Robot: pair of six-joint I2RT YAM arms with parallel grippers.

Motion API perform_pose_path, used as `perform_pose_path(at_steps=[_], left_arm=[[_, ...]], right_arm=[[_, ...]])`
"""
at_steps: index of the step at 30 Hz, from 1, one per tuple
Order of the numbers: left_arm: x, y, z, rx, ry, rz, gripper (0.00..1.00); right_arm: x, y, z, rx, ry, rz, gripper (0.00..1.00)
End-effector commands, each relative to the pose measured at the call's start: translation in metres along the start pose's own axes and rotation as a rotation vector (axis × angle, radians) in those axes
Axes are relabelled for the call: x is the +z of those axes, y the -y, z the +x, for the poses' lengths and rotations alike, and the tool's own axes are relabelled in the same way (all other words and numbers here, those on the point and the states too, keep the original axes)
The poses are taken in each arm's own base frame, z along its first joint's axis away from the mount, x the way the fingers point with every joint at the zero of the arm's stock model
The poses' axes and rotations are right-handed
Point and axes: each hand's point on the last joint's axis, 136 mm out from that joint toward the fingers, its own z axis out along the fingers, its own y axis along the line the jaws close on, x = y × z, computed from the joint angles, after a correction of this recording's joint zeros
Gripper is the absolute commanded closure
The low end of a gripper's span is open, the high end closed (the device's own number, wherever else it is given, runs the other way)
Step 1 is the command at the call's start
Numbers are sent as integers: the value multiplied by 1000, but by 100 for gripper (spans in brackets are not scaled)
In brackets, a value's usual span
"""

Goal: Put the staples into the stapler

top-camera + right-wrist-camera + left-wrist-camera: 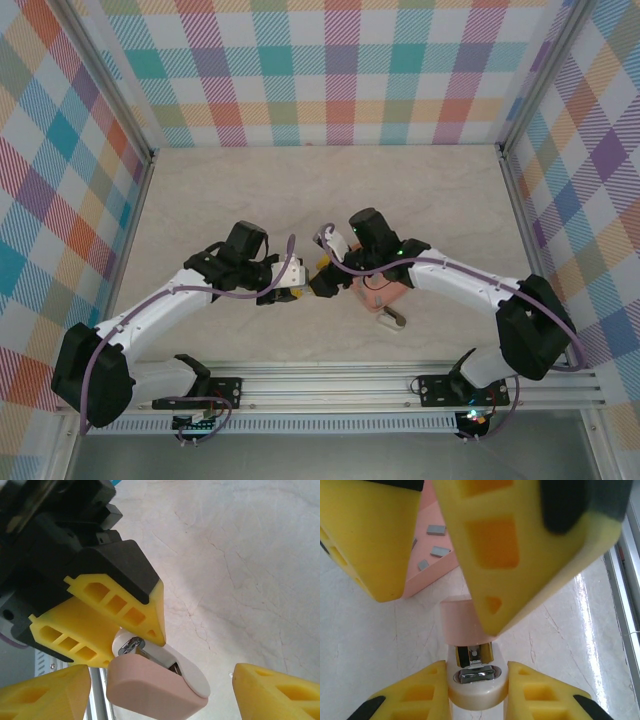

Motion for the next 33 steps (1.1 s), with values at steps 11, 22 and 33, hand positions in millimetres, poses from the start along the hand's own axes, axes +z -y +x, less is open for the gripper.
perform_pose_path(at_steps=[11,22,33], left_arm=[[-5,1,-9,43,12,-12,92],[-5,1,-10,48,14,-14,93],[-6,-1,-14,48,31,-31,94]], right_arm=[[6,19,4,97,-36,125,29],[-18,41,16,182,2,183,32],[-29,48,29,334,69,89,38]])
